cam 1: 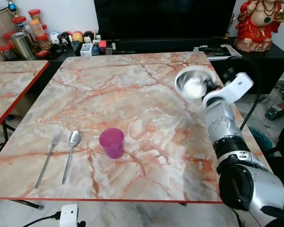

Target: Setting the table

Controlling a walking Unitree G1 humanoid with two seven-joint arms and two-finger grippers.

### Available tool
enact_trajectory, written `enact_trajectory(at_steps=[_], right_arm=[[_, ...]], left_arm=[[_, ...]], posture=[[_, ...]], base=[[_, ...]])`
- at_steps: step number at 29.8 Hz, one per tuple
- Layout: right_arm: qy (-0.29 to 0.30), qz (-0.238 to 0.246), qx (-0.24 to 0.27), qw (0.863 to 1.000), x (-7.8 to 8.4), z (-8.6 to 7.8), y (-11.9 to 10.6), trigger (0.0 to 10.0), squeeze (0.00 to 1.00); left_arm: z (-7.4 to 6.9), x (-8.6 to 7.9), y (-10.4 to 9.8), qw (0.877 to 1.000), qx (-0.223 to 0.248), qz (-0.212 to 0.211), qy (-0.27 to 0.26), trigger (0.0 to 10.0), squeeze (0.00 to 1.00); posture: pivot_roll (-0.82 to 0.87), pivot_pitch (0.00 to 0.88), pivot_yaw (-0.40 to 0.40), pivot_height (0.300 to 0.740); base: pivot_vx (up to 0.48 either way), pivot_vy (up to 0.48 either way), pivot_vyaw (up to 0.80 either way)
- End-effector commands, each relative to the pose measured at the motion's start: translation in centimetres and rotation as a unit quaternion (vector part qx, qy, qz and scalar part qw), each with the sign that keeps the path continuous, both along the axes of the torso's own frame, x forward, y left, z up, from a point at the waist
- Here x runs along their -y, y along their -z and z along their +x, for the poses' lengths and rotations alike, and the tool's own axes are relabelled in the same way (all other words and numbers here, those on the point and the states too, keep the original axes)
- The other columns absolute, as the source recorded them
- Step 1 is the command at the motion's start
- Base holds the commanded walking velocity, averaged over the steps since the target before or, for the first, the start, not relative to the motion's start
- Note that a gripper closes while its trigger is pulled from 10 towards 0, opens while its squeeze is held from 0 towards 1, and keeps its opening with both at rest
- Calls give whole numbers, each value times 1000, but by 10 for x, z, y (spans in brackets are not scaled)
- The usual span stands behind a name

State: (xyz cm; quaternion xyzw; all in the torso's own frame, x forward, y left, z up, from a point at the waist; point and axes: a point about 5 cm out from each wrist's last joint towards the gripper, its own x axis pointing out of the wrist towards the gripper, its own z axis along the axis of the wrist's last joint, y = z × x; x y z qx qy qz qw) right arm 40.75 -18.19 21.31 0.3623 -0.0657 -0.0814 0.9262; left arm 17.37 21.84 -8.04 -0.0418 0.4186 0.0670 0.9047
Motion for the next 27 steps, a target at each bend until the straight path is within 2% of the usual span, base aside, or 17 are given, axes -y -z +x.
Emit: enact_trajectory(at_steps=[1, 5, 8, 27], right_arm=[[14, -3, 101, 995, 0, -8, -39, 10000, 0], [14, -42, 174, 984, -5, -21, -71, 10000, 0], [6, -43, 197, 980, -9, -27, -81, 10000, 0], [-26, -47, 229, 972, -24, -41, -94, 10000, 0]], left_arm=[[1, -7, -1, 1000, -10, 6, -16, 10000, 0], [3, -7, -2, 1000, -9, 5, -18, 10000, 0], [4, -6, -2, 1000, -10, 4, -18, 10000, 0], [6, -6, -2, 1000, -14, 3, -14, 10000, 0]], posture=[[-3, 0, 40, 728], [-12, 0, 40, 728], [-10, 0, 37, 728], [6, 0, 39, 728]], base=[[0, 270, 0], [0, 480, 0], [0, 480, 0], [0, 480, 0]])
